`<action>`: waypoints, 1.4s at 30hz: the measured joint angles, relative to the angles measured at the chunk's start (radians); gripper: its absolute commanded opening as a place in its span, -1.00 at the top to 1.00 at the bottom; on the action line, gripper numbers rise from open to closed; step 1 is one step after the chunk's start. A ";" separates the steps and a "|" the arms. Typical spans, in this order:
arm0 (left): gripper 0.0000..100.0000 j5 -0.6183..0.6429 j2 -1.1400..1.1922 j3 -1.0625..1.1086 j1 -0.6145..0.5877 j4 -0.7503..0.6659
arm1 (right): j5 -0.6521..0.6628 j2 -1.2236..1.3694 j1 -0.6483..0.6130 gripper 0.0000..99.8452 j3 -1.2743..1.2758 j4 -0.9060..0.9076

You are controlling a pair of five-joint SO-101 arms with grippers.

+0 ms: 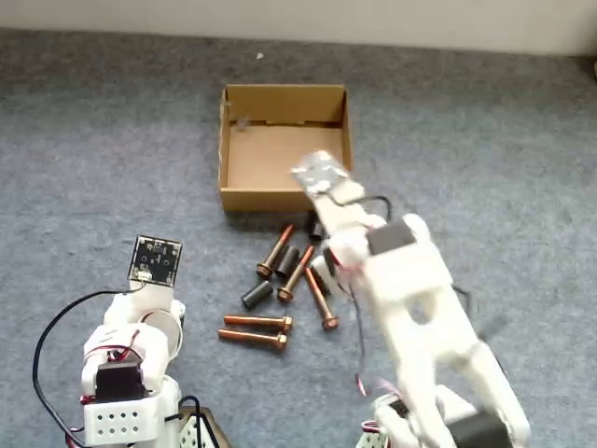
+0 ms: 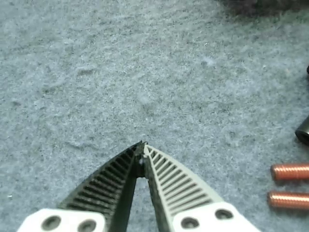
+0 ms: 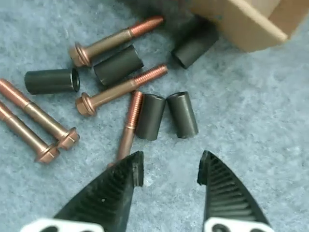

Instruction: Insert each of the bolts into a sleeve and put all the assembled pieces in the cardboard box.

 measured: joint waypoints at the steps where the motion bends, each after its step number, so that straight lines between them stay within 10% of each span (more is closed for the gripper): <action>1: 0.99 0.000 0.000 0.000 0.000 0.000 | 0.009 0.058 -0.006 0.62 -0.025 0.000; 42: 0.99 0.000 0.000 0.000 0.000 0.000 | 0.153 0.572 0.121 0.99 -0.302 -0.026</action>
